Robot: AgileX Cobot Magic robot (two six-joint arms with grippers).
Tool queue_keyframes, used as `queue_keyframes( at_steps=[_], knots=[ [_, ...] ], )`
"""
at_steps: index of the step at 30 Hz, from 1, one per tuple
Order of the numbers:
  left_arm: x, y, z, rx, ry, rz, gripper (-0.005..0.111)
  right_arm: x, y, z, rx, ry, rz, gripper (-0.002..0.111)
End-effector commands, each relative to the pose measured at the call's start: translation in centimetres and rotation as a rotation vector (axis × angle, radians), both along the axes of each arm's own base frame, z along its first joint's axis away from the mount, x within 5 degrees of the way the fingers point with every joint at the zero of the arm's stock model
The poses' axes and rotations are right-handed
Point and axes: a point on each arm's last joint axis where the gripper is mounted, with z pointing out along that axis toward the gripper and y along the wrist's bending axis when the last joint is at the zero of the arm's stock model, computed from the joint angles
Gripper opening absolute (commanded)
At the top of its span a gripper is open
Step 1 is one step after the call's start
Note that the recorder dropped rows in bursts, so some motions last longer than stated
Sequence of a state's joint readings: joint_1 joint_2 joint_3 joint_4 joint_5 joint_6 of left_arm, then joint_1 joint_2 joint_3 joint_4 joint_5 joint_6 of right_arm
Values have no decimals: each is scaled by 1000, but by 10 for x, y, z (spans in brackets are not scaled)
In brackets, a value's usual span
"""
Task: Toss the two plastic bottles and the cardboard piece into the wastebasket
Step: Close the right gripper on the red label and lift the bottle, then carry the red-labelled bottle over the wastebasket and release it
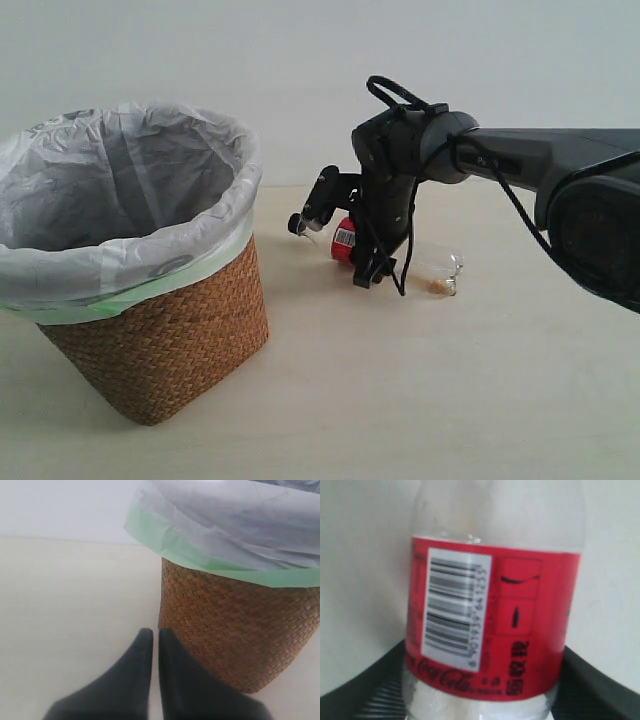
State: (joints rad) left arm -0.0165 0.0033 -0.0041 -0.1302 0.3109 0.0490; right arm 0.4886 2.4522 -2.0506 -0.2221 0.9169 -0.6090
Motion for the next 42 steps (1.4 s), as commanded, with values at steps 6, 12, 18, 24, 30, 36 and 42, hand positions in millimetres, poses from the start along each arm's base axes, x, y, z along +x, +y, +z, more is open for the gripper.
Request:
queue_keyframes(
  at_steps=[6, 12, 18, 24, 30, 36, 42],
  knots=[
    [0, 0, -1, -2, 0, 2, 4, -5, -9, 53, 102, -60, -292, 4],
    [0, 0, -1, -2, 0, 2, 4, -34, -8, 108, 286, 21, -395, 4],
    [0, 0, -1, -2, 0, 2, 4, -103, -36, 134, 492, -70, -476, 4],
    [0, 0, -1, -2, 0, 2, 4, -165, -68, 140, 638, -101, -588, 4],
    [0, 0, -1, -2, 0, 2, 4, -174, -93, 156, 647, -128, -676, 4],
    [0, 0, -1, -2, 0, 2, 4, -161, -147, 149, 535, -147, -832, 4],
    [0, 0, -1, -2, 0, 2, 4, -155, -193, 147, 462, -174, -964, 4]
  ],
)
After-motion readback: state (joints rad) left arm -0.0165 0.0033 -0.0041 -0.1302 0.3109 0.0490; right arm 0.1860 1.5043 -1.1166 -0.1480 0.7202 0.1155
